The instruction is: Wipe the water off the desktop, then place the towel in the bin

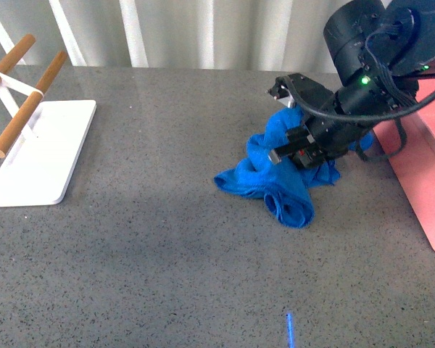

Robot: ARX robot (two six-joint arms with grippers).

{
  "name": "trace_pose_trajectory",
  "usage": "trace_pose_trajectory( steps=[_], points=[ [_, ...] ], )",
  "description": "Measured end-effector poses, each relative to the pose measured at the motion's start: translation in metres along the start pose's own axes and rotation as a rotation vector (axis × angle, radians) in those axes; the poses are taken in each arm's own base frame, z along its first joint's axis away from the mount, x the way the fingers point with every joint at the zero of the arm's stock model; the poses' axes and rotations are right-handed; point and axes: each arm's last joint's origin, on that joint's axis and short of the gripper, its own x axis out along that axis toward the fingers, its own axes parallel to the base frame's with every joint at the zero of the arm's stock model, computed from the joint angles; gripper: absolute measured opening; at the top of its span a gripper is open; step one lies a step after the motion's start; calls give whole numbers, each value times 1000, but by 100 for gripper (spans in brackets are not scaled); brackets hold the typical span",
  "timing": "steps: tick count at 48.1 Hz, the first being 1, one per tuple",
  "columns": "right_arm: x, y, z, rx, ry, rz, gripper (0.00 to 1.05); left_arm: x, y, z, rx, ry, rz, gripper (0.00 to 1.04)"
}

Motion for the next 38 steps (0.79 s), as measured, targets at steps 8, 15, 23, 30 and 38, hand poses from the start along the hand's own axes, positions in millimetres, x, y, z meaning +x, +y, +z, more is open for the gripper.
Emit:
trace_pose_trajectory(
  steps=[8,15,23,30,38],
  points=[
    [11,-14,38,-29,-30,-112,4,0,0,0,0,0,0,98],
    [16,4,62,-65,-66,-94,4,0,0,0,0,0,0,98],
    [19,50,73,-135,-108,14,4,0,0,0,0,0,0,98],
    [17,91,69,-202,-123,92,4,0,0,0,0,0,0,98],
    [-6,117,52,-247,-116,116,4,0,0,0,0,0,0,98]
  ],
)
